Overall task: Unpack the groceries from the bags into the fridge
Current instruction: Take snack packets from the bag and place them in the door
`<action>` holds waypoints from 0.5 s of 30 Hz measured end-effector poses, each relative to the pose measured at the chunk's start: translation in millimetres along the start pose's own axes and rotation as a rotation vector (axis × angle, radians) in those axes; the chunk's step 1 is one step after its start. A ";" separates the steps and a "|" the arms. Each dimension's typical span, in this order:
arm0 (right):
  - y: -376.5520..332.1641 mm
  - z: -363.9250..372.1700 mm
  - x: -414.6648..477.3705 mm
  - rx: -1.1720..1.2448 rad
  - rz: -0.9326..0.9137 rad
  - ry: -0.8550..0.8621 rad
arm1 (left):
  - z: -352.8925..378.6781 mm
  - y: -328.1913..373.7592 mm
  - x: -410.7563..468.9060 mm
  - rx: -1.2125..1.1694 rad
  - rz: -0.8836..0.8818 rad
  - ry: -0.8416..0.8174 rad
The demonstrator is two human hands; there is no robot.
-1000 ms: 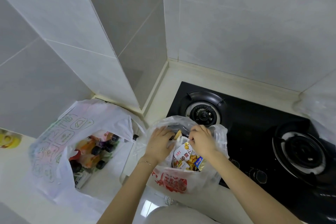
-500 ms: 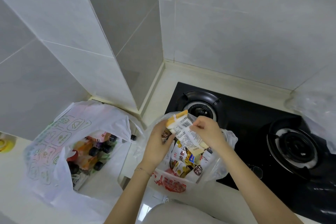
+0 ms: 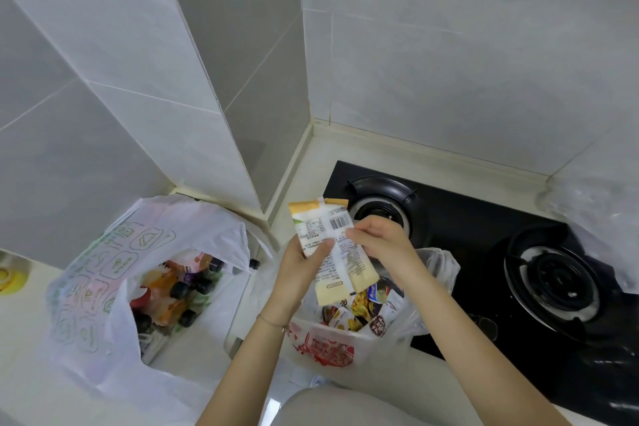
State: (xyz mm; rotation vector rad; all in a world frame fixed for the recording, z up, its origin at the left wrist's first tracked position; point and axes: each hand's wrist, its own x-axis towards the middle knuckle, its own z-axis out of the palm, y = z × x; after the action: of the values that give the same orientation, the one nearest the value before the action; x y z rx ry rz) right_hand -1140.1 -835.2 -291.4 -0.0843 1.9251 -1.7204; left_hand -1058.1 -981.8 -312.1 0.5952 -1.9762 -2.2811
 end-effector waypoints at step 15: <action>94.2 18.1 24.4 -1.120 -0.066 -0.337 | -67.3 -12.2 2.8 0.405 0.037 0.173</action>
State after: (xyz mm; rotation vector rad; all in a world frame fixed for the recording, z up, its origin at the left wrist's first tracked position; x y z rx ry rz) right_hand -1123.8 -844.4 -388.5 -0.7826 2.3553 -0.4190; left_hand -1036.1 -1043.8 -331.3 0.7473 -2.3466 -1.7455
